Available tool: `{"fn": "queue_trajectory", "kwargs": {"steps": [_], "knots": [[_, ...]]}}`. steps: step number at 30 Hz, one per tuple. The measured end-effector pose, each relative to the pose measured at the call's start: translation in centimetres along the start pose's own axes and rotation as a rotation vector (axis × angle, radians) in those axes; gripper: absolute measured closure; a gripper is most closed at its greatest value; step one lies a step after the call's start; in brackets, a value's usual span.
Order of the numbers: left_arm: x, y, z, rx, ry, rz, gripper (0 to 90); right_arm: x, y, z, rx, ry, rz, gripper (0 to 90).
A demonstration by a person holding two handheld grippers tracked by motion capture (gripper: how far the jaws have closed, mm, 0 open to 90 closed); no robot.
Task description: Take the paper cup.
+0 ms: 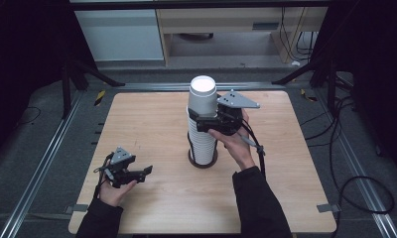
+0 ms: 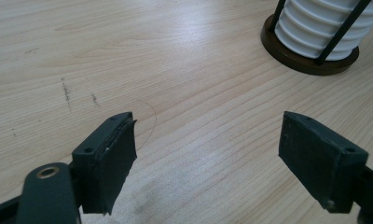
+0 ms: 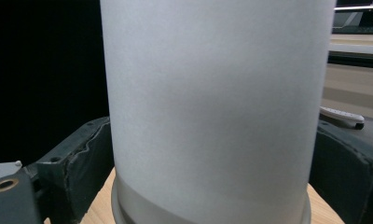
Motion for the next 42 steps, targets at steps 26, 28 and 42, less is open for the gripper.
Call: {"fn": "queue_trajectory", "kwargs": {"steps": [26, 28, 42], "knots": [[0.0, -0.2, -0.1, -0.015, -0.005, 0.004, 17.7, -0.1, 0.6, -0.6, 0.019, -0.025, 0.014, 11.6], [0.0, -0.2, -0.1, -0.015, -0.005, 0.004, 17.7, -0.1, 1.1, -0.5, 0.031, -0.027, 0.02, 11.8], [0.0, -0.2, -0.1, -0.017, -0.005, 0.008, 17.6, 0.1, 3.6, -0.4, 0.044, -0.022, 0.046, 13.1]]}}
Point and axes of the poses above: each handheld gripper's, and its own axes: z roughly backward along the jaws, y roughly out of its top, x roughly to its right, the point moved 8 cm from there along -z, roughly forward along the jaws, and after that the axes turned 15 degrees about x, right-handed, at the moved point
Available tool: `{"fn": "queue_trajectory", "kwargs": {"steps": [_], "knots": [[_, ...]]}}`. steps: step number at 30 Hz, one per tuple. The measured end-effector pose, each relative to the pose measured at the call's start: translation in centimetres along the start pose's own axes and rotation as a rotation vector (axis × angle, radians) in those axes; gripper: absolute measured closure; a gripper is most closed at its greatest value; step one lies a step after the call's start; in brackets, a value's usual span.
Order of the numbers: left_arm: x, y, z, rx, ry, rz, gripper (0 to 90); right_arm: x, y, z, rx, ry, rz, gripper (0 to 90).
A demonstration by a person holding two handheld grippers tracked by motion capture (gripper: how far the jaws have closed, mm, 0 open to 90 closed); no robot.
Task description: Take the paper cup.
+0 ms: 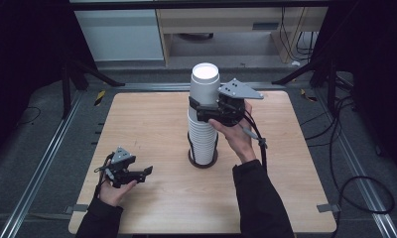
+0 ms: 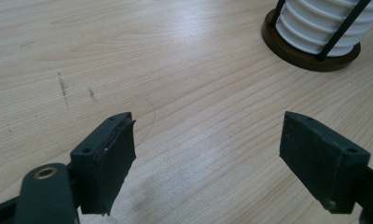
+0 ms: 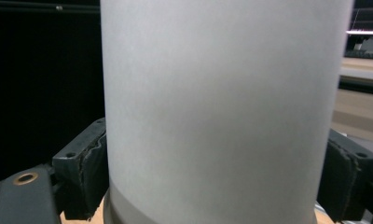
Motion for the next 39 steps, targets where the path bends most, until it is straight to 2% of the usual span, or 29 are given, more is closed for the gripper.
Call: {"fn": "queue_trajectory", "kwargs": {"steps": [6, 7, 11, 17, 20, 22, 24, 25, 28, 30, 31, 32, 34, 35, 39], "knots": [[0.0, 0.0, 0.0, -0.001, -0.001, 0.001, 17.6, 0.1, 1.6, 0.0, 0.02, -0.001, 0.012, 13.2], [0.0, 0.0, 0.0, 0.0, -0.001, 0.001, 17.6, 0.2, 2.4, 0.0, 0.035, -0.002, 0.019, 13.2], [0.0, 0.0, 0.0, -0.002, -0.001, 0.002, 17.5, 0.3, 3.7, 0.2, 0.058, -0.004, 0.02, 13.3], [0.0, 0.0, 0.0, 0.0, 0.0, 0.002, 17.5, 0.6, 5.5, 1.3, 0.094, -0.006, 0.029, 13.3], [0.0, 0.1, 0.1, 0.001, 0.0, 0.001, 17.5, 0.8, 5.9, 2.0, 0.099, -0.008, 0.037, 13.3], [0.0, 0.1, 0.1, 0.006, -0.001, 0.001, 17.6, 1.0, 5.8, 2.5, 0.097, -0.011, 0.046, 13.3], [0.0, 0.1, 0.2, 0.004, -0.003, 0.001, 17.6, 1.5, 5.5, 3.8, 0.087, -0.016, 0.053, 13.3], [0.0, 0.1, 0.2, 0.004, -0.003, 0.001, 17.7, 1.5, 5.5, 3.8, 0.087, -0.016, 0.053, 13.3], [0.0, 0.1, 0.2, 0.001, -0.005, 0.0, 17.9, 2.4, 4.6, 6.5, 0.07, -0.021, 0.063, 13.3], [0.1, 0.1, 0.2, 0.0, -0.007, -0.001, 18.0, 2.7, 4.1, 7.6, 0.055, -0.023, 0.072, 13.3], [0.1, 0.1, 0.2, 0.0, -0.007, -0.001, 18.0, 2.7, 4.1, 7.6, 0.055, -0.023, 0.072, 13.3], [0.2, 0.2, 0.2, -0.001, -0.012, -0.003, 18.0, 3.1, 3.4, 9.1, 0.036, -0.025, 0.075, 13.3], [0.2, 0.2, 0.2, -0.001, -0.013, -0.003, 18.1, 3.2, 3.1, 9.5, 0.029, -0.026, 0.073, 13.3], [0.3, 0.2, 0.2, -0.001, -0.014, -0.004, 18.1, 3.4, 2.4, 10.5, 0.017, -0.026, 0.071, 13.3], [0.4, 0.2, 0.2, -0.001, -0.019, -0.003, 18.1, 3.5, 0.1, 12.1, -0.029, -0.02, 0.057, 13.2]]}}
Point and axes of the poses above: each handheld gripper's, and its own axes: z roughly backward along the jaws, y roughly out of its top, x roughly to its right, the point moved 8 cm from there along -z, roughly forward along the jaws, and after that the axes turned 15 degrees about x, right-handed, at the moved point
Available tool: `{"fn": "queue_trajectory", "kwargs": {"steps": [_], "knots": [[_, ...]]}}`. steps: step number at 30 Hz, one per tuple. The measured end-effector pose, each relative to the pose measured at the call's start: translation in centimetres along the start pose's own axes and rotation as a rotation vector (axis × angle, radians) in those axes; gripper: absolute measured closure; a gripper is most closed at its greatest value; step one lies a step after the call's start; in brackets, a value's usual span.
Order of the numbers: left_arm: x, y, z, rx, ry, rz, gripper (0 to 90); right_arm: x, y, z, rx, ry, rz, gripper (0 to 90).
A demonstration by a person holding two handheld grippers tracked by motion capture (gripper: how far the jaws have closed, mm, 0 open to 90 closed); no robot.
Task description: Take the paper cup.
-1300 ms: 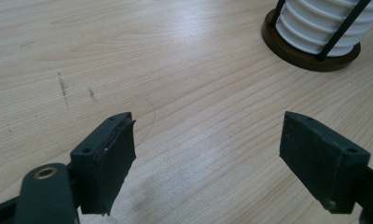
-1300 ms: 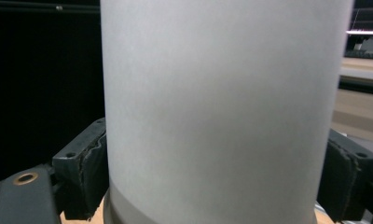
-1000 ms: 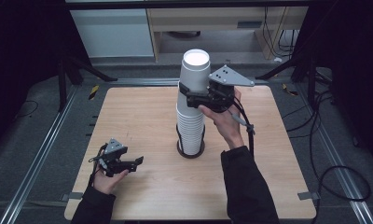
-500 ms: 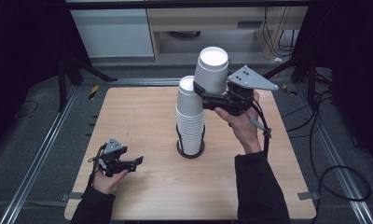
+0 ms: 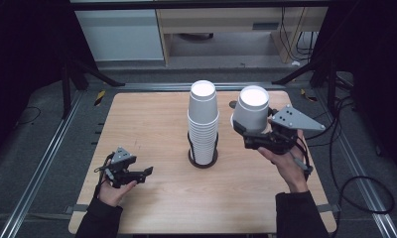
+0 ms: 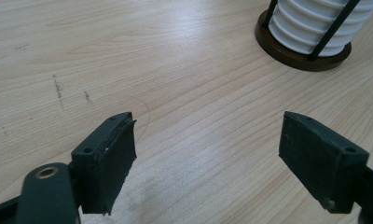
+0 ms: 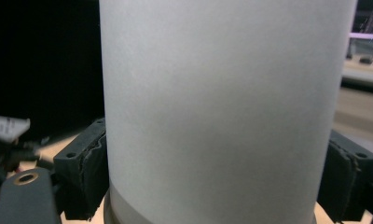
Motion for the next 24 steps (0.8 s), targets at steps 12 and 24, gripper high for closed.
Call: {"fn": "queue_trajectory", "kwargs": {"steps": [12, 24], "knots": [[0.7, 0.2, 0.0, 0.001, -0.032, -0.009, 19.5, 0.3, -6.6, 2.2, -0.121, 0.035, -0.037, 13.2], [1.3, 0.4, 0.0, -0.001, -0.076, -0.005, 20.0, -1.3, -11.1, 3.0, -0.22, 0.182, -0.04, 13.1]]}}
Point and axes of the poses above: each handheld gripper's, and its own axes: z roughly backward along the jaws, y roughly out of its top, x roughly to its right, the point moved 8 cm from there along -z, roughly forward along the jaws, and after that the axes turned 15 degrees about x, right-handed, at the moved point
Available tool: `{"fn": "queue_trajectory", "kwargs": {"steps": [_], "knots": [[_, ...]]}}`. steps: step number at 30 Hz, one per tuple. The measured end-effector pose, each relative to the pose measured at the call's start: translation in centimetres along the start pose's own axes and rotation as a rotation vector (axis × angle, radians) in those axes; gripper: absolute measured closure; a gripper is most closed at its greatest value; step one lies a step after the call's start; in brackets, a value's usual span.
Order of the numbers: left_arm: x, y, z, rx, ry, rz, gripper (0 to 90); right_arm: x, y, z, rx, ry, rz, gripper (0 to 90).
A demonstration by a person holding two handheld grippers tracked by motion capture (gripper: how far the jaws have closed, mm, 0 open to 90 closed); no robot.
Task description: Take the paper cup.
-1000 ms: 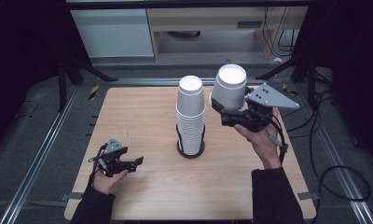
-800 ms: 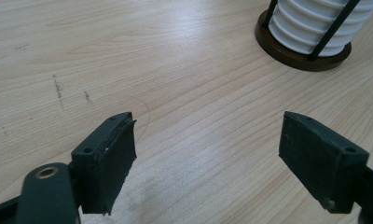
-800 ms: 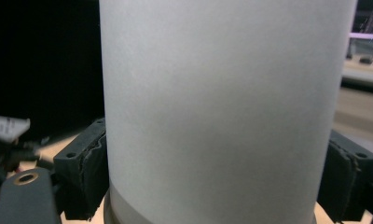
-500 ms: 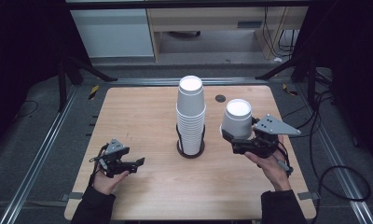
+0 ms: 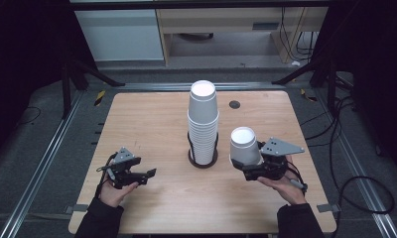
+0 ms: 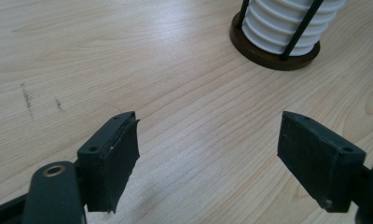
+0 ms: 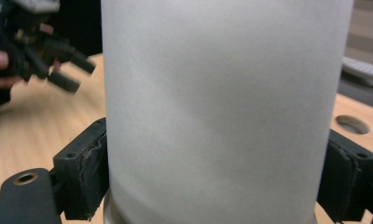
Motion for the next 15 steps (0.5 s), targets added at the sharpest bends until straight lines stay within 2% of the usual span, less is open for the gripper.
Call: {"fn": "queue_trajectory", "kwargs": {"steps": [5, 11, 15], "knots": [[0.4, 0.3, 0.2, 0.005, -0.022, -0.004, 20.1, -0.9, -1.2, -0.2, -0.049, 0.062, 0.016, 13.2], [1.2, 0.5, 0.1, 0.0, -0.052, -0.011, 20.1, -1.6, -2.1, -0.6, -0.097, 0.111, 0.037, 13.2], [2.3, 0.9, 0.2, -0.002, -0.096, -0.024, 20.1, -2.9, -3.2, -1.3, -0.151, 0.169, 0.061, 13.1]]}}
Point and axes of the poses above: each handheld gripper's, and its own axes: z roughly backward along the jaws, y roughly out of its top, x roughly to its right, the point moved 8 cm from there along -z, roughly forward along the jaws, and after that the axes turned 15 degrees about x, right-handed, at the moved point
